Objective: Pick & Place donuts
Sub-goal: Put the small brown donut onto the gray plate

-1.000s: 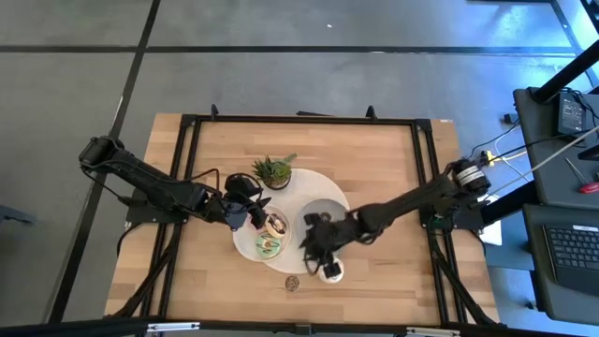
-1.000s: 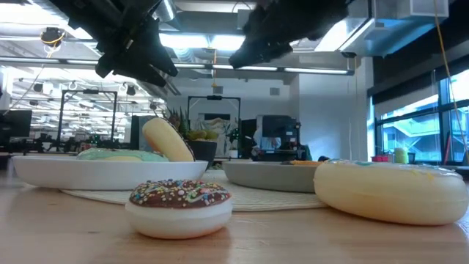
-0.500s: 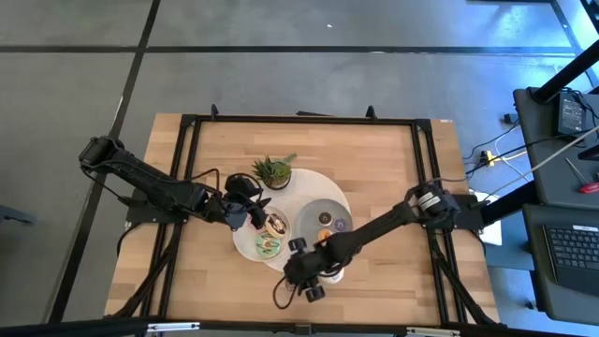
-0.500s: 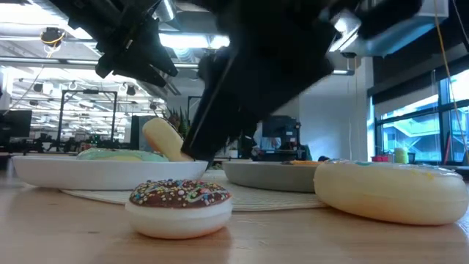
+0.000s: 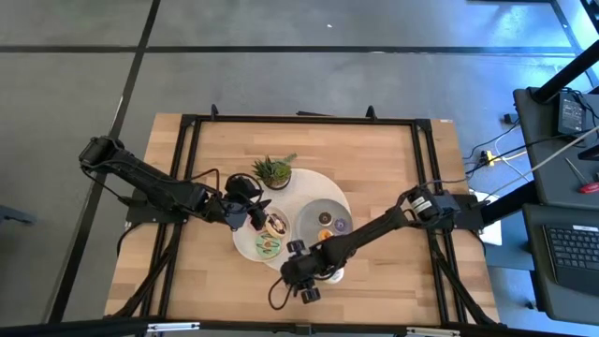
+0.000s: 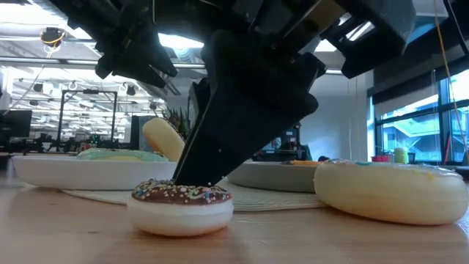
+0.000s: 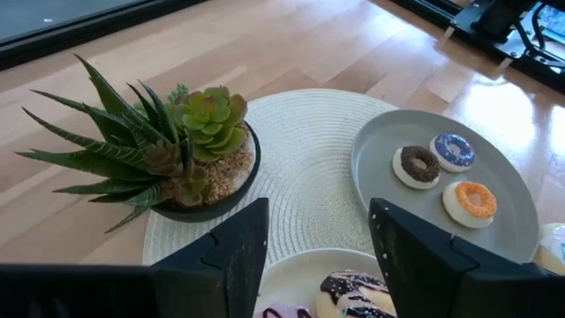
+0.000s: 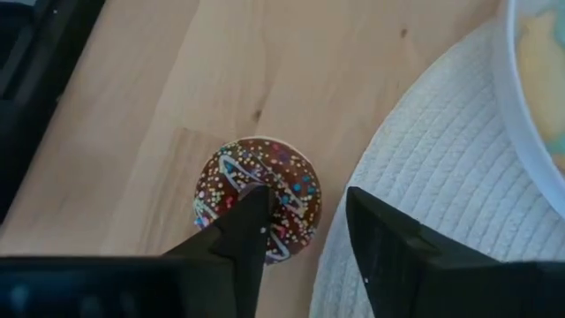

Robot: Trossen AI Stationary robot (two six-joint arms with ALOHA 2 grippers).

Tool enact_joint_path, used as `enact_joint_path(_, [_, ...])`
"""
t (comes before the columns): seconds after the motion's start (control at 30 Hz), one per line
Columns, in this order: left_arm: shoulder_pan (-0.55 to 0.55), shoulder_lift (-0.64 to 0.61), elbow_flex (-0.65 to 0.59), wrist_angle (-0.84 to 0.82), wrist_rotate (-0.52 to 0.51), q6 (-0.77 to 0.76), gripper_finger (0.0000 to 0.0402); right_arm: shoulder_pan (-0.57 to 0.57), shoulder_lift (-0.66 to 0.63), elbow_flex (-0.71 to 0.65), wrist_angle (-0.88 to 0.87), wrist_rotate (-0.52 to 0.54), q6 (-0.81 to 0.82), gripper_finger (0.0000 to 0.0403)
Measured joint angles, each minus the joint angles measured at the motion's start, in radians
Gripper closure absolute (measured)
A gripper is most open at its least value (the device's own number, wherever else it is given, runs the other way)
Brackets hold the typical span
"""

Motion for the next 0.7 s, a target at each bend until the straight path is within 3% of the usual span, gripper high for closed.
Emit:
enact_joint_path(0.4, [0.000, 0.000, 0.000, 0.000, 0.000, 0.000, 0.0212, 0.001, -0.001, 0.000, -0.003, -0.009, -0.028, 0.0371])
enact_joint_path(0.6, [0.000, 0.000, 0.000, 0.000, 0.000, 0.000, 0.0214, -0.010, -0.094, 0.031, -0.152, -0.037, -0.124, 0.0381])
enact_joint_path(0.7, [0.000, 0.000, 0.000, 0.000, -0.002, 0.000, 0.0211, -0.024, -0.167, 0.025, -0.281, 0.032, -0.161, 0.0376])
